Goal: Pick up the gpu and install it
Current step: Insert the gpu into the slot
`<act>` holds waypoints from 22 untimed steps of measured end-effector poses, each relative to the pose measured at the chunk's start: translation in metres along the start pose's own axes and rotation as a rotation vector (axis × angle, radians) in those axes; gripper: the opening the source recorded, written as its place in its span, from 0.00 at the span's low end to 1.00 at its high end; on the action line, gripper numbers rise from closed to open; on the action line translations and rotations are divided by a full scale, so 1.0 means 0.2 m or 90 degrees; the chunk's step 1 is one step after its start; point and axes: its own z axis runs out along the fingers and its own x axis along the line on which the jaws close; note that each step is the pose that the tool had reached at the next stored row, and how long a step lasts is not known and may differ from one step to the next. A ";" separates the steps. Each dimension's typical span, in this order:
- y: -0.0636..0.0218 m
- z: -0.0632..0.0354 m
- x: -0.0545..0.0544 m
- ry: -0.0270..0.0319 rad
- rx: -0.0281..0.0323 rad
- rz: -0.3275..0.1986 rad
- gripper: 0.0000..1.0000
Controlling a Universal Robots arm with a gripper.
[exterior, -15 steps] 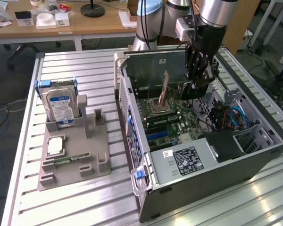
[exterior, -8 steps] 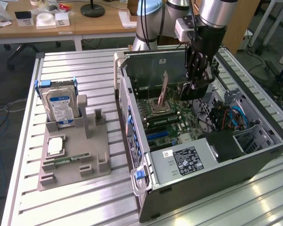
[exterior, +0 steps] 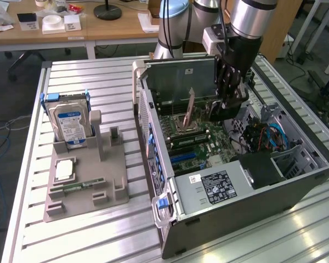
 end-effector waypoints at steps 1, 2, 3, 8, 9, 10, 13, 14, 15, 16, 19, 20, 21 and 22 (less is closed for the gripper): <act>0.003 0.005 0.00 0.0000 0.0000 0.000 0.27; 0.003 0.007 0.00 0.0001 0.0000 0.000 0.27; 0.003 0.007 0.00 0.0001 0.0000 0.000 0.27; 0.004 0.007 0.00 0.0001 -0.0001 0.000 0.27; 0.004 0.008 0.00 0.0000 0.0000 0.000 0.27; 0.004 0.013 0.00 -0.0002 0.0000 0.000 0.27; 0.008 0.030 0.00 0.0003 0.0000 0.000 0.27; 0.010 0.036 0.00 0.0003 0.0000 0.000 0.27; 0.015 0.040 0.00 0.0004 0.0001 0.000 0.27; 0.025 0.044 0.00 0.0003 0.0000 0.000 0.27; 0.057 0.050 0.01 0.0005 0.0000 0.000 0.27; 0.064 0.051 0.01 0.0004 0.0000 0.000 0.27; 0.066 0.051 0.01 0.0005 -0.0001 0.000 0.27; 0.066 0.051 0.01 0.0005 0.0000 0.000 0.27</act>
